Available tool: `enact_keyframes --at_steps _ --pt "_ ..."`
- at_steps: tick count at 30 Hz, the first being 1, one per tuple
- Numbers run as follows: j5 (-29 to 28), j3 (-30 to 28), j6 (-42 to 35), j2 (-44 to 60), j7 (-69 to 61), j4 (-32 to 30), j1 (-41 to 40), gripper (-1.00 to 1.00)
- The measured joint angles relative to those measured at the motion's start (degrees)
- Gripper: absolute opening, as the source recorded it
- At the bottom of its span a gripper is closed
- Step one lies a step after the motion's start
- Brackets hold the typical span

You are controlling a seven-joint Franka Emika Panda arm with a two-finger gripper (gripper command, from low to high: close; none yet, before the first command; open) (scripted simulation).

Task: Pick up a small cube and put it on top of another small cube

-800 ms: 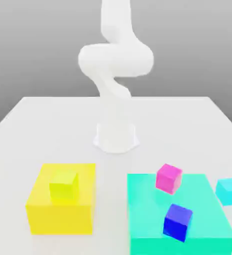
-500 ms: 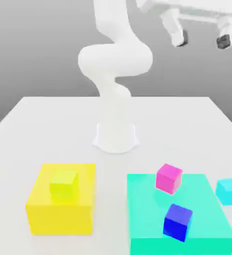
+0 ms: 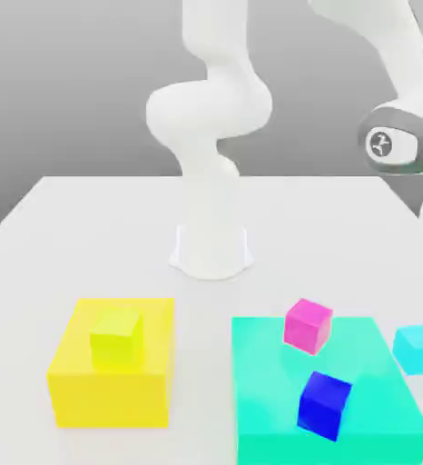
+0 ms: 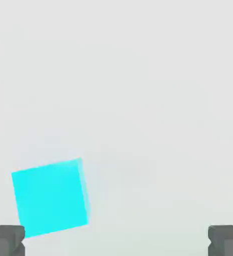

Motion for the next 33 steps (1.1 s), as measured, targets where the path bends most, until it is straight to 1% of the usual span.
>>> enact_keyframes --at_steps 5,6,13,18,20,23,28,29,31,32,33 --pt "-5.1 -3.5 7.8 10.4 2.5 1.3 3.5 0.00" --pt "-5.6 -4.1 8.9 11.8 2.8 1.6 4.0 -1.00" --pt "-5.7 -4.1 8.8 11.8 2.9 1.6 3.9 -1.00" --pt "-1.3 -1.2 1.5 2.7 -0.4 -0.1 1.9 -1.00" --pt "0.6 -2.6 -2.8 0.0 -1.5 1.6 -0.6 -1.00" --pt "2.7 -6.8 -10.1 -3.1 -2.5 6.0 -5.5 -1.00" --pt "4.6 -12.7 -21.7 -7.3 -2.9 13.4 -17.5 -1.00" --pt "4.7 -12.9 -21.4 -6.7 -2.9 13.7 -18.3 -1.00" --pt "4.9 -12.8 -18.0 -3.8 -3.0 13.1 -18.1 -1.00" --pt "5.0 -12.7 -16.1 -2.4 -3.1 12.7 -18.1 1.00" --pt "5.0 -12.7 -16.1 -2.4 -3.1 12.7 -18.1 1.00"
